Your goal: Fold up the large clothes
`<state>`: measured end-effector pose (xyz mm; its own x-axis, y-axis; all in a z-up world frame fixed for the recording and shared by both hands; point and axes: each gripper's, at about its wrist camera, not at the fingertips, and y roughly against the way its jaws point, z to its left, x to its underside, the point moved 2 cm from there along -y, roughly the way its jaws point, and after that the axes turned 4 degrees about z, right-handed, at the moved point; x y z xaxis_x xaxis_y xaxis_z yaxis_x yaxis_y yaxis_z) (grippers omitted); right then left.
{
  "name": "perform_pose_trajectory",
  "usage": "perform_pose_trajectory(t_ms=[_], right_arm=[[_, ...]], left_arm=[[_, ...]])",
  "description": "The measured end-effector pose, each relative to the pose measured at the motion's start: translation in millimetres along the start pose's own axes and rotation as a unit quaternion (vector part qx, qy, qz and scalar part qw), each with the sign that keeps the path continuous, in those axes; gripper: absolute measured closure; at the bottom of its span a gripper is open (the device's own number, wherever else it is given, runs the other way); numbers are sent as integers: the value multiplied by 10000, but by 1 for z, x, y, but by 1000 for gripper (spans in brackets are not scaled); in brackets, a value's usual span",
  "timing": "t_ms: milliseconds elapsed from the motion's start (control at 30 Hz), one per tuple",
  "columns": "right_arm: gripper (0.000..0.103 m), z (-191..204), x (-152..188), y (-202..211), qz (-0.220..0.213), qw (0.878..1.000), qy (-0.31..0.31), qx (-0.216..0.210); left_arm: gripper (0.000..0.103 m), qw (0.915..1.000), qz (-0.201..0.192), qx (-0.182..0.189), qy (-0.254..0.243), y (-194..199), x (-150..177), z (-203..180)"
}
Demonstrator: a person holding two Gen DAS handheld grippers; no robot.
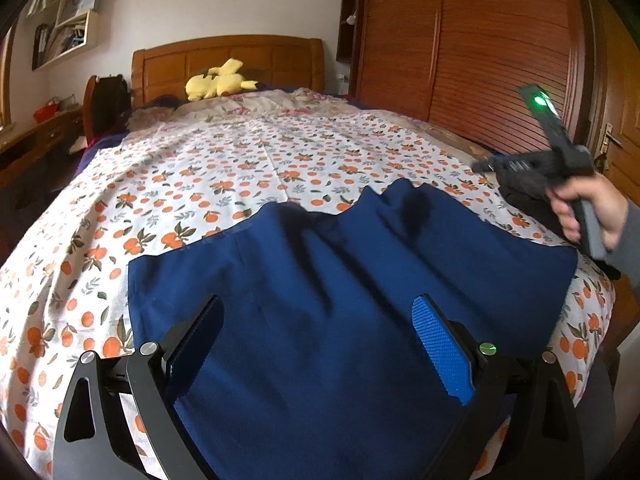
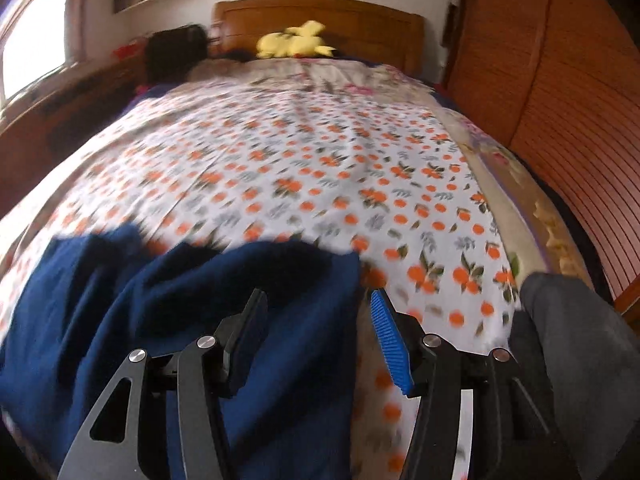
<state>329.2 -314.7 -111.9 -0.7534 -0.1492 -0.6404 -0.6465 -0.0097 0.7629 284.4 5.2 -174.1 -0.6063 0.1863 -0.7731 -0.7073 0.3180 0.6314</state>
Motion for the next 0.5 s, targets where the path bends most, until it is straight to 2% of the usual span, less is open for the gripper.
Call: perform_pose_trajectory(t_ms=[200,267,333,500], right_arm=[[50,22,65,40,129,9993,254,-244],[47,24,81,48,155,9991,289,-273],[38,25,94,56,137,9992,319,-213],[31,17,114,62,140,9997,146,-134]], left_arm=[[7,9998,-101,29,-149,14,8,-23],[7,9998,-108,53,-169,18,12,-29],[7,9998,-121,66,-174,21,16,-35],[7,9997,-104,84,-216,29,30,-48]])
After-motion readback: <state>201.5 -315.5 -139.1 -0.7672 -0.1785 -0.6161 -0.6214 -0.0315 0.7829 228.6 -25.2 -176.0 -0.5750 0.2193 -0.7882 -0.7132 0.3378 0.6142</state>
